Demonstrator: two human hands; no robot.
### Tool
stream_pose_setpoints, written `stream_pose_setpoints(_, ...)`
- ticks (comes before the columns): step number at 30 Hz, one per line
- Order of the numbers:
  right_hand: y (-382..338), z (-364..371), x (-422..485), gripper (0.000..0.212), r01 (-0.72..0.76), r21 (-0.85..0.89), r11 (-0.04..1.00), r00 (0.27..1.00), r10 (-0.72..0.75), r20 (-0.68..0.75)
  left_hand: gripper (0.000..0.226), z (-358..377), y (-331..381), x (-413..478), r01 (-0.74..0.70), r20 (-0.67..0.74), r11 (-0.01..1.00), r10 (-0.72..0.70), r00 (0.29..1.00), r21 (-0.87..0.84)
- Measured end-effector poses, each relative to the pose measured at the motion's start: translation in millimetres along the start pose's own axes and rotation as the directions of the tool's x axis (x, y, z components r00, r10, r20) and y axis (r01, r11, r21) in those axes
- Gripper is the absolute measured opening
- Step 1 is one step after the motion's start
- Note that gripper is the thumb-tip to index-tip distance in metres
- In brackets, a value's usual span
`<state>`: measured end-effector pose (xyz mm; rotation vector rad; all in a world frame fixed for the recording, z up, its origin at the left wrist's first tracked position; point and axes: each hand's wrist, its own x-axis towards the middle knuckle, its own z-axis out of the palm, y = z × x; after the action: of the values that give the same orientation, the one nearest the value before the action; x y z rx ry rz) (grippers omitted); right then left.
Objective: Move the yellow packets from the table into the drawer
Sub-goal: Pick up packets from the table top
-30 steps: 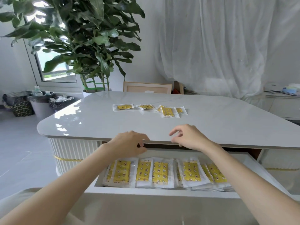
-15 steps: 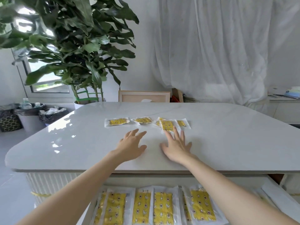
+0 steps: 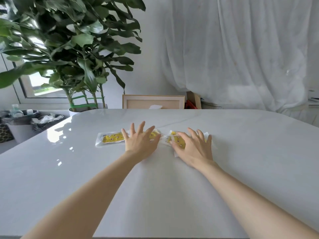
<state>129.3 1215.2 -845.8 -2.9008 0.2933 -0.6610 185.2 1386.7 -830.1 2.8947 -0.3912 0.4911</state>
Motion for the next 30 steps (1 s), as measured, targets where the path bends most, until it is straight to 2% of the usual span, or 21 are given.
stream_pose_setpoints(4,-1.2,6.6,9.7,0.061,-0.034,-0.009,0.999,0.988,0.034,0.153,0.062,11.2,-14.2,12.6,0.161,0.105,0.986,-0.157,0.982,-0.035)
stream_pose_setpoints(7,-0.2,8.0,12.6,0.064,-0.078,0.005,0.997,0.965,0.074,0.252,0.067,15.5,-21.1,18.8,0.231,0.175,0.973,-0.222,0.959,-0.031)
stream_pose_setpoints(19,-7.8,0.1,-16.3,0.066,-0.071,0.136,0.988,0.953,0.027,0.303,0.069,0.6,-18.4,-21.4,0.123,0.222,0.989,-0.138,0.965,0.079)
stream_pose_setpoints(27,-20.2,-36.0,-78.2,0.068,-0.054,0.143,0.988,0.936,0.000,0.351,0.071,-37.3,-2.9,-87.9,0.224,0.357,0.963,-0.264,0.896,0.151)
stream_pose_setpoints(30,-27.3,-64.0,-103.0,0.054,-0.030,0.159,0.987,0.916,-0.037,0.400,0.066,-52.9,3.8,-110.3,0.253,0.387,0.952,-0.302,0.871,0.173)
